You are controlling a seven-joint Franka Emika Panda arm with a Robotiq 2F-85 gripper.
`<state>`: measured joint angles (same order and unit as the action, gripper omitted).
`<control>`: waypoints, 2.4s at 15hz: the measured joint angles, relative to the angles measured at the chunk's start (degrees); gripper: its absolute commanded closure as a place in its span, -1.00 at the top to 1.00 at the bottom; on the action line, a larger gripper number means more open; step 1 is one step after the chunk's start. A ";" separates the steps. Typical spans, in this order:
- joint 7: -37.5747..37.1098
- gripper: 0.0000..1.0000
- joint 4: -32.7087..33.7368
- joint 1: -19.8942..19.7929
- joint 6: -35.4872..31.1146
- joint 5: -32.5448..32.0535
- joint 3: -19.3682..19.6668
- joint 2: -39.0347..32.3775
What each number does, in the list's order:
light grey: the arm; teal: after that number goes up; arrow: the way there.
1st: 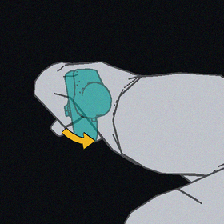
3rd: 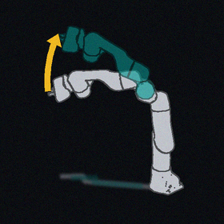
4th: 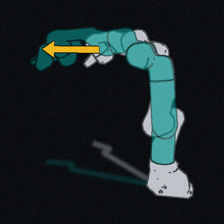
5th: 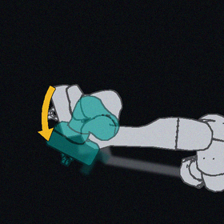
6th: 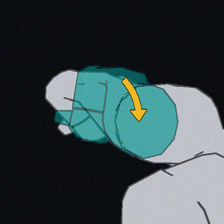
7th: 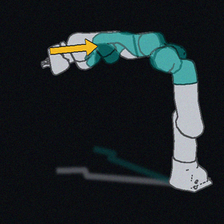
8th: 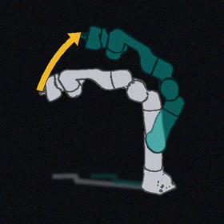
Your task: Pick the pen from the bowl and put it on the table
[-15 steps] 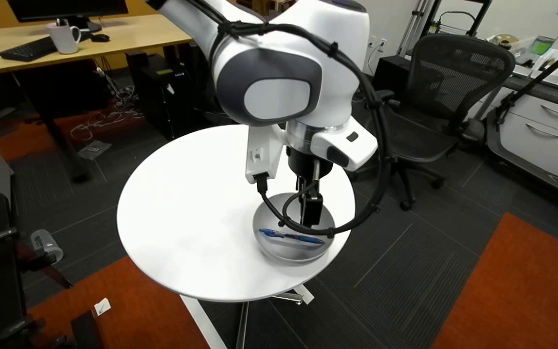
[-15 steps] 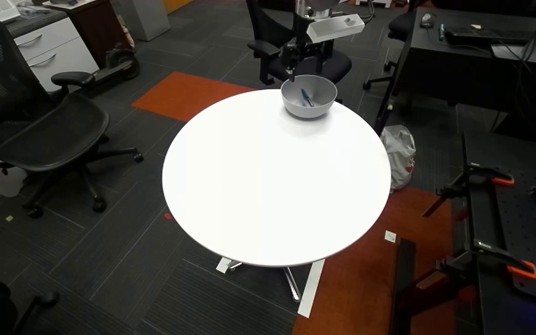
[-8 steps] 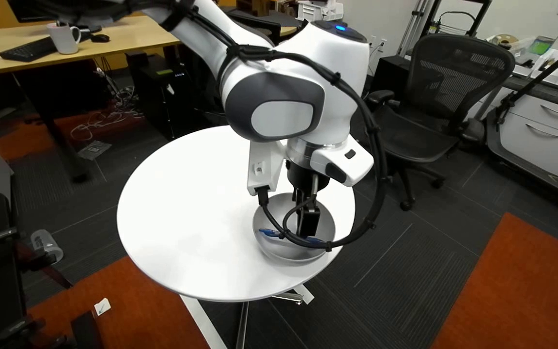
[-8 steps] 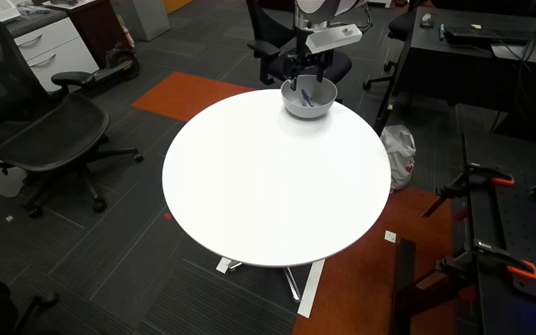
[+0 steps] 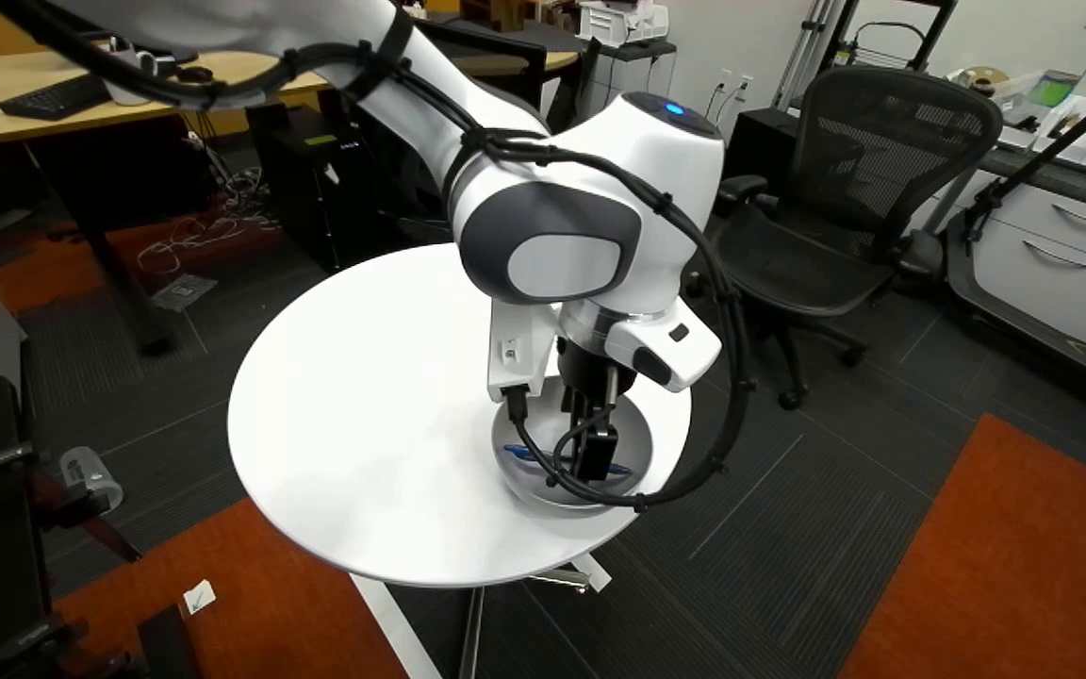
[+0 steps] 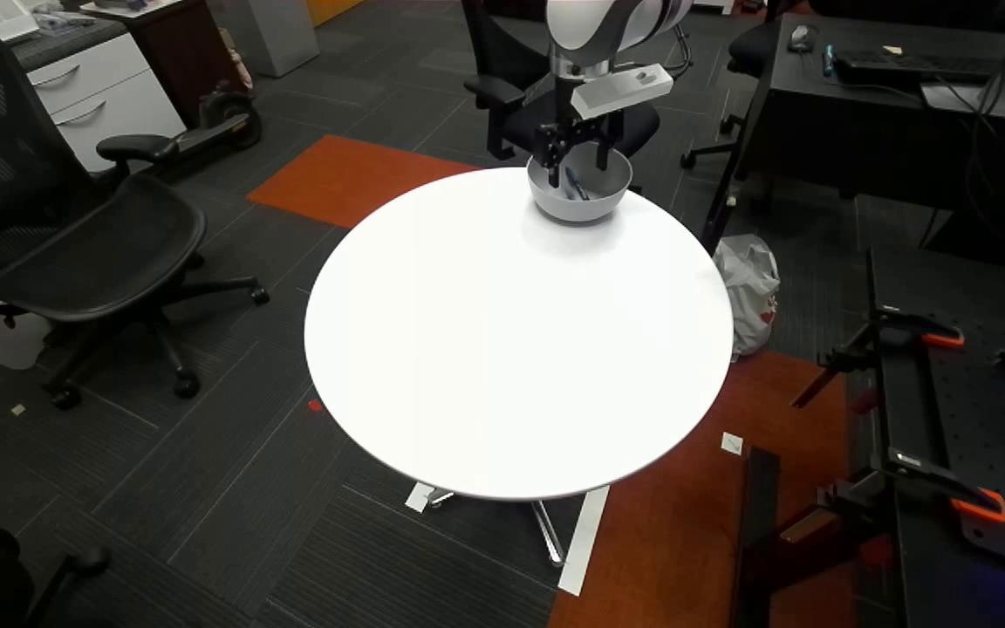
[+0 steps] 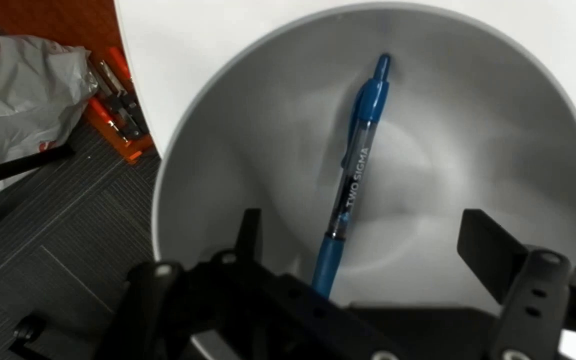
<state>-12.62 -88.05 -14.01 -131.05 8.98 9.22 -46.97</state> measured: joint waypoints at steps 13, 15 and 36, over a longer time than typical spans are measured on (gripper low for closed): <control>-0.21 -0.99 5.39 -0.66 2.26 0.00 0.01 -5.38; -0.22 -0.95 5.78 -0.67 2.47 0.00 0.02 -5.42; -0.78 -0.94 -15.78 10.09 4.87 -3.18 -2.80 26.65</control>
<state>-13.40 -103.83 -3.91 -126.18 5.79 6.42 -20.32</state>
